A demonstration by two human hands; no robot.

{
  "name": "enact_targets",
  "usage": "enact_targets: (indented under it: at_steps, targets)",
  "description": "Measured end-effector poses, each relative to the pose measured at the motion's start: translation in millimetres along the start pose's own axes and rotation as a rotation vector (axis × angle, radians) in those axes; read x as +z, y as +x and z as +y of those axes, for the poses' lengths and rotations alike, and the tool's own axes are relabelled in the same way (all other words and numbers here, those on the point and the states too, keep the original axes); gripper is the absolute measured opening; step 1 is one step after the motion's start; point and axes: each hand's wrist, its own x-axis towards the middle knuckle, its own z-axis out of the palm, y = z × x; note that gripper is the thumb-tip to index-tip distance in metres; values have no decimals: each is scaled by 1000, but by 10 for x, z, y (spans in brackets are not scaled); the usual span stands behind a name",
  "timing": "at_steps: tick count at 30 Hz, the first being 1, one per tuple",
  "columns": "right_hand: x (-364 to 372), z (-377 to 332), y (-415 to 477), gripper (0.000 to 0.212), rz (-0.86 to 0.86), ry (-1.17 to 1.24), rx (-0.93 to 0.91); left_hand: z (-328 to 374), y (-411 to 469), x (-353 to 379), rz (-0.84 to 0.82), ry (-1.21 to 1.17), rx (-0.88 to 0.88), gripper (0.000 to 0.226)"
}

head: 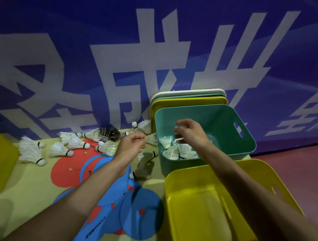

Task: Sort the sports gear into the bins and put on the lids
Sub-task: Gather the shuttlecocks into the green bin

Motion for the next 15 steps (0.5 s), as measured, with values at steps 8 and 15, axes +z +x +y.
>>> enact_targets:
  at_steps: [8, 15]
  targets:
    - [599, -42, 139, 26, -53, -251, -133, -629, 155, -320, 32, 70, -114, 18]
    - [959, -37, 271, 24, -129, -344, -135, -1316, 214, -317, -88, 232, -183, 29]
